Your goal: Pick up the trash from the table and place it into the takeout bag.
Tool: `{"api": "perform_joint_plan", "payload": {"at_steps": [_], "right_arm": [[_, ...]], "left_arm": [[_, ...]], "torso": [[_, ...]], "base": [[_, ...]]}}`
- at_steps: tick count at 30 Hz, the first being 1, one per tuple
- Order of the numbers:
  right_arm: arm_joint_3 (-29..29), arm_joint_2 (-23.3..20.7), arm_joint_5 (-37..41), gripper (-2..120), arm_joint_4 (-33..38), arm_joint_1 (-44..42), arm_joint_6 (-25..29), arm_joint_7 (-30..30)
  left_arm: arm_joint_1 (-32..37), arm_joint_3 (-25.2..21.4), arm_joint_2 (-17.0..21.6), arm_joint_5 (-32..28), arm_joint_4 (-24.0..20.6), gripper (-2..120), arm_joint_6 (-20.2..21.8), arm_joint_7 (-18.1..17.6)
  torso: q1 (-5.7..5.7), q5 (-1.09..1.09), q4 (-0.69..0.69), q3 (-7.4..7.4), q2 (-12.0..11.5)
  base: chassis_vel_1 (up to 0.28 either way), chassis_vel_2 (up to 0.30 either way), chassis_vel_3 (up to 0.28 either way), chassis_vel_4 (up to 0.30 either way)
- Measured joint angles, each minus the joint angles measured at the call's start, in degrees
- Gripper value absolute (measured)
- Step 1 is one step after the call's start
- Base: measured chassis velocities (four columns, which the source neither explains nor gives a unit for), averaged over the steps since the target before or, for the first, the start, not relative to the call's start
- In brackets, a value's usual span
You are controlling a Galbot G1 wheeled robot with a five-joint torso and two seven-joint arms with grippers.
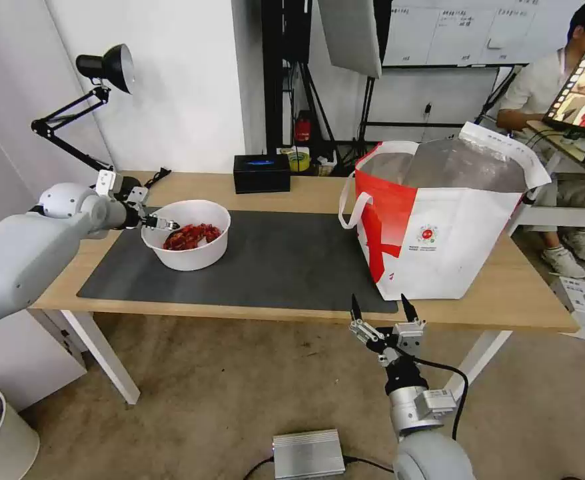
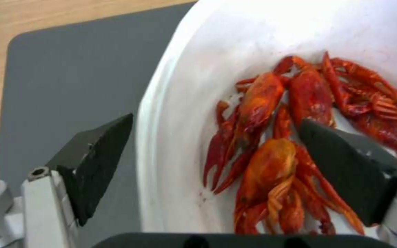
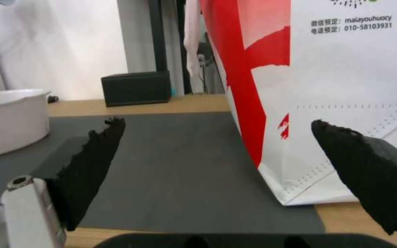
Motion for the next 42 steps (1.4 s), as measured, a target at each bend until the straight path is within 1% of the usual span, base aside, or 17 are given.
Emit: {"api": "perform_joint_plan", "payload": {"at_steps": [3, 4, 8, 9, 12, 13, 16, 17, 20, 21, 24, 26, 35, 36, 38, 40, 42], "right_arm": [[0.0, 0.0, 0.0, 100, 0.0, 0.0, 0.0, 0.0], [0.0, 0.0, 0.0, 100, 0.0, 0.0, 0.0, 0.0], [0.0, 0.0, 0.0, 100, 0.0, 0.0, 0.0, 0.0], [0.0, 0.0, 0.0, 100, 0.0, 0.0, 0.0, 0.0], [0.0, 0.0, 0.0, 100, 0.0, 0.0, 0.0, 0.0], [0.0, 0.0, 0.0, 100, 0.0, 0.0, 0.0, 0.0], [0.0, 0.0, 0.0, 100, 0.0, 0.0, 0.0, 0.0], [0.0, 0.0, 0.0, 100, 0.0, 0.0, 0.0, 0.0], [0.0, 0.0, 0.0, 100, 0.0, 0.0, 0.0, 0.0], [0.0, 0.0, 0.0, 100, 0.0, 0.0, 0.0, 0.0], [0.0, 0.0, 0.0, 100, 0.0, 0.0, 0.0, 0.0], [0.0, 0.0, 0.0, 100, 0.0, 0.0, 0.0, 0.0], [0.0, 0.0, 0.0, 100, 0.0, 0.0, 0.0, 0.0], [0.0, 0.0, 0.0, 100, 0.0, 0.0, 0.0, 0.0], [0.0, 0.0, 0.0, 100, 0.0, 0.0, 0.0, 0.0], [0.0, 0.0, 0.0, 100, 0.0, 0.0, 0.0, 0.0], [0.0, 0.0, 0.0, 100, 0.0, 0.0, 0.0, 0.0]], "left_arm": [[0.0, 0.2, -0.1, 0.9, 0.0, 82, -0.2, 0.8], [0.0, 0.2, -0.1, 0.9, 0.0, 82, -0.2, 0.8], [0.6, 0.1, 0.1, 1.7, -0.6, 62, -0.3, 1.6], [0.6, 0.1, 0.1, 1.7, -0.6, 62, -0.3, 1.6], [1.1, -0.1, 0.3, 2.1, -0.7, 48, -0.6, 1.8], [1.1, -0.1, 0.3, 2.1, -0.7, 48, -0.6, 1.8], [1.7, -0.7, 0.4, 2.3, -0.9, 33, -0.8, 1.9], [1.7, -0.7, 0.4, 2.3, -0.9, 33, -0.8, 1.9], [2.3, -1.2, 0.4, 2.3, -1.3, 20, -0.8, 1.9], [2.3, -1.2, 0.4, 2.3, -1.3, 20, -0.8, 1.9], [3.4, -2.3, 0.8, 2.1, -2.6, 3, -0.9, 1.9], [3.7, -2.5, 1.0, 2.1, -3.0, 0, -1.0, 1.9], [6.6, -5.3, 3.7, -0.1, -7.6, 0, -0.8, 1.4], [7.7, -6.2, 4.8, -1.3, -9.5, 0, -0.7, 1.0], [8.1, -6.7, 5.2, -1.8, -10.4, 0, -0.7, 0.7], [10.4, -9.1, 7.3, -3.7, -14.3, 0, -0.7, 0.0], [11.1, -9.8, 7.9, -4.5, -15.5, 0, -0.7, -0.1]], "torso": [[0.00, 0.00, 0.00, 0.00, 0.0], [0.00, 0.00, 0.00, 0.00, 0.0], [0.00, 0.00, 0.00, 0.00, 0.0], [0.00, 0.00, 0.00, 0.00, 0.0], [0.00, 0.00, 0.01, 0.00, 0.0], [0.00, 0.00, 0.01, 0.00, 0.0], [0.00, 0.01, 0.00, -0.01, 0.0], [0.00, 0.01, 0.00, -0.01, 0.0], [0.00, 0.01, 0.00, -0.01, 0.0], [0.00, 0.01, 0.00, -0.01, 0.0], [0.00, 0.01, 0.00, -0.01, 0.0], [-0.01, 0.02, 0.00, -0.01, 0.0], [0.00, -0.01, 0.00, 0.00, 0.0], [0.00, -0.02, 0.00, 0.00, 0.0], [0.00, -0.02, 0.00, 0.00, 0.0], [0.00, -0.01, 0.01, 0.00, 0.0], [-0.01, -0.01, 0.01, 0.00, 0.0]], "base": [[0.000, 0.000, 0.000, 0.000], [0.000, 0.000, 0.000, 0.000], [0.000, 0.000, 0.000, 0.000], [0.000, 0.000, 0.000, 0.000], [0.000, 0.000, 0.000, 0.000], [0.000, 0.000, 0.000, 0.000], [0.000, 0.000, 0.000, 0.000], [0.000, 0.000, 0.000, 0.000], [0.000, 0.000, 0.000, 0.000], [0.000, 0.000, 0.000, 0.000], [0.000, 0.000, 0.000, 0.000], [0.000, 0.000, 0.000, 0.000], [0.000, 0.000, 0.000, 0.000], [0.000, 0.000, 0.000, 0.000], [0.000, 0.000, 0.000, 0.000], [0.000, 0.000, 0.000, 0.000], [0.000, 0.000, 0.000, 0.000]]}}
